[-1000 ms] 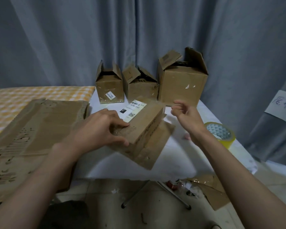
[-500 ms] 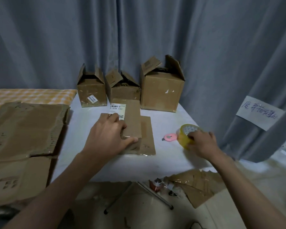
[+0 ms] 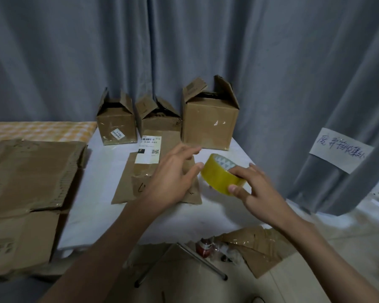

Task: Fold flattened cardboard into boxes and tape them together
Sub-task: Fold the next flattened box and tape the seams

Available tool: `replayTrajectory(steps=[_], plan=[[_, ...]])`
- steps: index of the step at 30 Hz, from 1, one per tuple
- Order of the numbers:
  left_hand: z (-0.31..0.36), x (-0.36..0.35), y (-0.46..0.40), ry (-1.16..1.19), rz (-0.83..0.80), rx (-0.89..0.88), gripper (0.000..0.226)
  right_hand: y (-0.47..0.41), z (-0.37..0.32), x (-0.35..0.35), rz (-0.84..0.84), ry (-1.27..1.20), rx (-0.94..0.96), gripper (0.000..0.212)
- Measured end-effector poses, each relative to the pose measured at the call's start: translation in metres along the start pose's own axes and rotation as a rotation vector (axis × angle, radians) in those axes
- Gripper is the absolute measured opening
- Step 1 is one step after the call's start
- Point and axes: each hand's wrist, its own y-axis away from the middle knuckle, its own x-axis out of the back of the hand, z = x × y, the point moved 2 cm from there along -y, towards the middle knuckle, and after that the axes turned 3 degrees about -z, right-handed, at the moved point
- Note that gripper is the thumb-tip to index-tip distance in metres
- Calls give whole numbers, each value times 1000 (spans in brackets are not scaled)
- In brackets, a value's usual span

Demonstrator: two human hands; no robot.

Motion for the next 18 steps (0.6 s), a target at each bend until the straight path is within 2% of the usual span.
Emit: replayTrajectory(steps=[3,6,9,12,16,18], plan=[[3,-4,-1,113,-9,33,30,3,-9,-3,-32,21,71,21],[3,-1,0,216,107,92,14,2,-10,-7,-65,-2,73,19],[5,2,5,257,150,150,12,1,-12,-8,-86,-43,73,17],[6,11,6,326,170,209,12,-1,-13,-3,-143,-185,7,11],[2,32,5,582,76,353,8,-9,-9,8,-130,-498,-162,47],[-2,39,6,666,1,416,7,-13,-9,7,-149,-652,-220,56]])
